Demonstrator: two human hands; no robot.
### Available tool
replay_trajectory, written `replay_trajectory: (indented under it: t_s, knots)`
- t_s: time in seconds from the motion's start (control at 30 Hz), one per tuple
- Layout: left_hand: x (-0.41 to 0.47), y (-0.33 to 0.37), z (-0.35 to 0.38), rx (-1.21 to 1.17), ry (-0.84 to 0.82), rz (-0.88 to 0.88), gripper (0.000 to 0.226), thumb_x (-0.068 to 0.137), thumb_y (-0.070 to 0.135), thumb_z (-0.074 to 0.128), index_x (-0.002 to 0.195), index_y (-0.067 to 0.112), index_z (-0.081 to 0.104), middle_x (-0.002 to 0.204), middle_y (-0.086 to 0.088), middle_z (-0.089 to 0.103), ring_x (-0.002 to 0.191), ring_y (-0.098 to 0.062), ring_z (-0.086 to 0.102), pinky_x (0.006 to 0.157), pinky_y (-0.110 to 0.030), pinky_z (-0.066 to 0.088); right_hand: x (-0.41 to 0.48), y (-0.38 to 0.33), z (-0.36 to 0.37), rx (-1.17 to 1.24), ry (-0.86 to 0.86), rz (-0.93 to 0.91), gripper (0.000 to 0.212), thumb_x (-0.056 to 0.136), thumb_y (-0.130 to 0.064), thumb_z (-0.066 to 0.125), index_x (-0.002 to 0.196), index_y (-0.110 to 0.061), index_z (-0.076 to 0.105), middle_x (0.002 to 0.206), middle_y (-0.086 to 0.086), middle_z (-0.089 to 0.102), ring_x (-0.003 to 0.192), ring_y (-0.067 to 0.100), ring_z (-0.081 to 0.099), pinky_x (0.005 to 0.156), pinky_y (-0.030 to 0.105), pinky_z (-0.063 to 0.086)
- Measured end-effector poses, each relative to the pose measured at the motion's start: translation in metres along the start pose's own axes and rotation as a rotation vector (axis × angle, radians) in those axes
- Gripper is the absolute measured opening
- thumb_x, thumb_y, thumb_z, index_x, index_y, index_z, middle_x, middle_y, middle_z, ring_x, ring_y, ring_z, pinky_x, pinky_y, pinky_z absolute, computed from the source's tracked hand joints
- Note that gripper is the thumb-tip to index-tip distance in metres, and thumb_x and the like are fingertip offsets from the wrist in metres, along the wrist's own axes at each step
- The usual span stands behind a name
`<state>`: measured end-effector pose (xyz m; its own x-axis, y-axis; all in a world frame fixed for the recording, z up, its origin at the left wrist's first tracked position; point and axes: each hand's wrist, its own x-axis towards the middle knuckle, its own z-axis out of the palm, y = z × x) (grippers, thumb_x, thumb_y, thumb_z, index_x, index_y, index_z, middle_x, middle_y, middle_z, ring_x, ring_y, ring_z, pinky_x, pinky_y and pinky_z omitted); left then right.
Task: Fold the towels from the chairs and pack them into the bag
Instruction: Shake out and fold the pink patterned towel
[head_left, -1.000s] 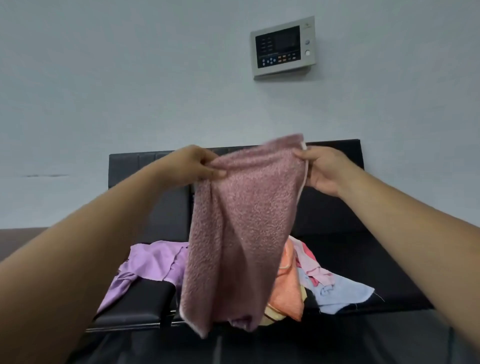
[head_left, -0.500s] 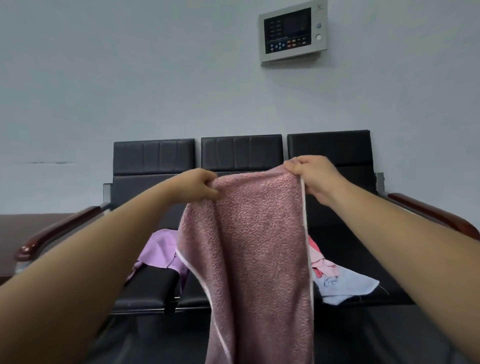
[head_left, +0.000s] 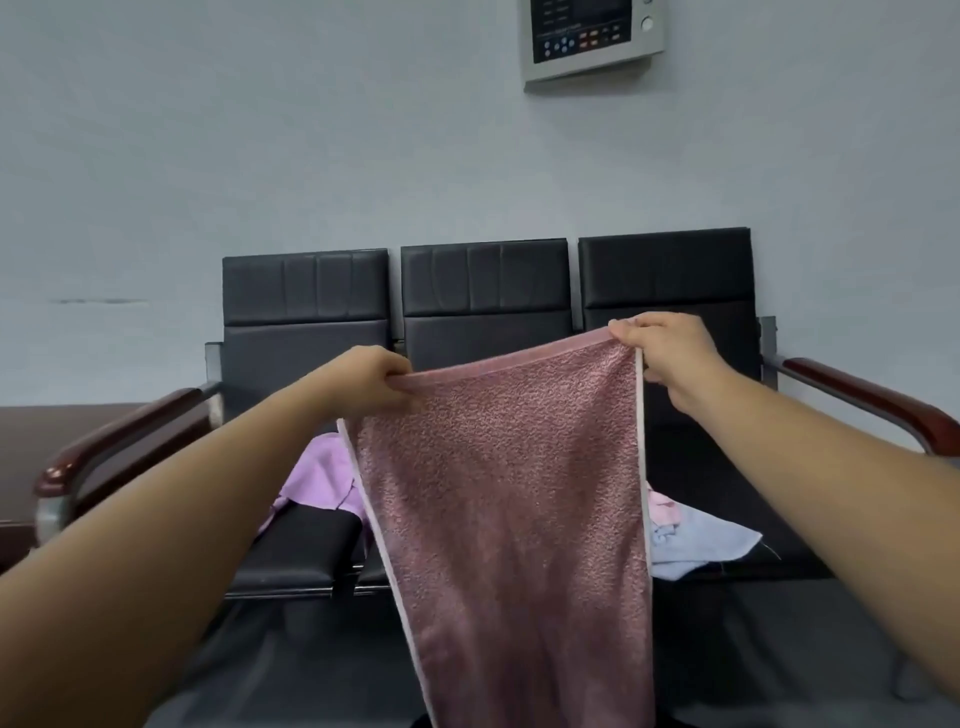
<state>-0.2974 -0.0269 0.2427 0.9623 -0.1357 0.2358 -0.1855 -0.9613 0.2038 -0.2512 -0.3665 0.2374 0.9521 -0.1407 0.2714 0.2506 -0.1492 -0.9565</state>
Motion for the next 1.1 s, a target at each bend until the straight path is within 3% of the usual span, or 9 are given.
replay_trajectory:
  t_s: [0.3, 0.4, 0.47, 0.53, 0.7, 0.77, 0.9, 1.0, 1.1]
  knots:
    - [-0.002, 0.005, 0.002, -0.073, -0.14, -0.06, 0.017, 0.093, 0.021, 0.066, 0.077, 0.027, 0.071, 0.059, 0.015, 0.06, 0.066, -0.014, 0.056, 0.067, -0.028, 0.047, 0.007, 0.015, -0.004, -0.158, 0.044, -0.001, 0.011, 0.085, -0.012, 0.082, 0.091, -0.004, 0.077, 0.078, 0.011, 0.073, 0.055, 0.012, 0.054, 0.049, 0.024, 0.046]
    - [-0.004, 0.015, 0.009, -0.628, -0.114, -0.097, 0.021, 0.096, 0.004, 0.062, 0.112, 0.017, 0.064, 0.077, -0.005, 0.06, 0.062, -0.017, 0.055, 0.057, -0.026, 0.05, 0.004, 0.014, 0.002, -0.201, 0.074, -0.048, 0.011, 0.087, -0.007, 0.078, 0.097, -0.008, 0.072, 0.082, 0.015, 0.073, 0.053, 0.012, 0.06, 0.052, 0.025, 0.054]
    - [-0.006, 0.028, 0.008, -1.083, -0.137, -0.044, 0.028, 0.099, -0.002, 0.055, 0.113, 0.022, 0.057, 0.077, -0.007, 0.063, 0.058, -0.014, 0.059, 0.055, -0.024, 0.054, -0.001, 0.01, 0.008, -0.197, 0.057, -0.081, 0.017, 0.093, -0.001, 0.067, 0.103, -0.013, 0.063, 0.079, 0.013, 0.069, 0.053, 0.013, 0.063, 0.053, 0.026, 0.057]
    - [-0.003, 0.038, 0.006, -1.253, -0.18, 0.054, 0.028, 0.1, -0.004, 0.052, 0.11, 0.021, 0.058, 0.087, -0.008, 0.071, 0.066, -0.014, 0.068, 0.063, -0.026, 0.059, -0.007, 0.006, 0.017, -0.218, -0.022, -0.141, 0.019, 0.096, 0.003, 0.056, 0.096, -0.015, 0.06, 0.077, 0.014, 0.067, 0.054, 0.016, 0.066, 0.057, 0.031, 0.06]
    - [0.0, 0.051, 0.01, -1.098, -0.218, 0.147, 0.026, 0.094, -0.008, 0.06, 0.117, 0.001, 0.067, 0.11, -0.017, 0.072, 0.101, -0.024, 0.071, 0.096, -0.032, 0.057, -0.028, -0.007, 0.041, -0.149, -0.266, -0.126, 0.028, 0.091, 0.012, 0.047, 0.081, 0.001, 0.071, 0.087, 0.026, 0.072, 0.061, 0.02, 0.07, 0.066, 0.033, 0.063]
    - [0.002, 0.056, 0.013, -0.924, -0.122, 0.166, 0.019, 0.093, -0.002, 0.066, 0.111, 0.003, 0.069, 0.104, -0.014, 0.076, 0.096, -0.024, 0.075, 0.088, -0.028, 0.059, -0.034, -0.008, 0.047, -0.164, -0.389, -0.145, 0.016, 0.093, -0.005, 0.063, 0.087, 0.003, 0.074, 0.084, 0.022, 0.074, 0.071, 0.026, 0.073, 0.072, 0.034, 0.063]
    - [0.005, 0.069, 0.018, -0.726, 0.052, 0.152, 0.018, 0.096, 0.02, 0.068, 0.098, 0.002, 0.071, 0.081, -0.011, 0.078, 0.071, -0.021, 0.075, 0.069, -0.025, 0.059, -0.047, -0.001, 0.06, -0.428, -0.517, -0.26, 0.05, 0.08, -0.055, 0.077, 0.078, -0.006, 0.069, 0.064, 0.006, 0.057, 0.057, 0.016, 0.056, 0.055, 0.029, 0.046]
    - [0.005, 0.072, 0.018, -0.604, 0.065, 0.167, 0.022, 0.097, 0.027, 0.068, 0.092, 0.005, 0.07, 0.075, -0.007, 0.077, 0.065, -0.019, 0.073, 0.068, -0.03, 0.056, -0.046, 0.005, 0.069, -0.506, -0.43, -0.35, 0.046, 0.086, -0.047, 0.074, 0.071, -0.005, 0.062, 0.059, 0.006, 0.049, 0.054, 0.013, 0.046, 0.055, 0.035, 0.036]
    - [0.006, 0.069, 0.017, -0.561, 0.047, 0.172, 0.021, 0.096, 0.032, 0.068, 0.085, 0.013, 0.069, 0.069, -0.002, 0.074, 0.062, -0.014, 0.069, 0.067, -0.028, 0.055, -0.042, 0.006, 0.066, -0.414, -0.35, -0.388, 0.037, 0.097, -0.036, 0.065, 0.077, -0.006, 0.072, 0.074, 0.023, 0.066, 0.063, 0.023, 0.055, 0.063, 0.044, 0.048]
